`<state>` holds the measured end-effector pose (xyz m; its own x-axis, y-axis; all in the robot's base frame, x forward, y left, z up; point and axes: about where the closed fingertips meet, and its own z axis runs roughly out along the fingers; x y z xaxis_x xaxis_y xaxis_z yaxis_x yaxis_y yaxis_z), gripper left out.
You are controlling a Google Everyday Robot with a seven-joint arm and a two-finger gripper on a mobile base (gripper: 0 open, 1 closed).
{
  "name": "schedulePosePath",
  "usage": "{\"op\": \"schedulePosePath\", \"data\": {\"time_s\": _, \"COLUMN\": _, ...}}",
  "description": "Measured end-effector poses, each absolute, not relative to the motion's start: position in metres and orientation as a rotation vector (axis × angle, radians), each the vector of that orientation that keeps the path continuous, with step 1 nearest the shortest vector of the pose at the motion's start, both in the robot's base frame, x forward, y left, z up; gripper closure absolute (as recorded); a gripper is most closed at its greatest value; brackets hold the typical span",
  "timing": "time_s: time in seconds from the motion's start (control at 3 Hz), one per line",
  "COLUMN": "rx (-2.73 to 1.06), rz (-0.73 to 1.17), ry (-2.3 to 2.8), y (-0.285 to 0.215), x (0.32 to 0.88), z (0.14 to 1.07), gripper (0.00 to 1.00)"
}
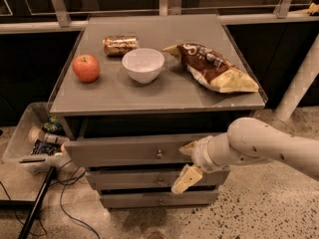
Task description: Close top drawer
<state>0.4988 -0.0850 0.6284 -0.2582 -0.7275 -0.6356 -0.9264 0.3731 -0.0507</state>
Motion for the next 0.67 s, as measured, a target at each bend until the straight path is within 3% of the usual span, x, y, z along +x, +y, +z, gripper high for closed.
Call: {"op": "schedulePosePath", "data": {"time_s": 0.67, "rx": -1.399, "rz": 0.335, "ry": 2.013, "y": -0.068, "x": 0.554, "z": 0.659, "gripper": 0.00}}
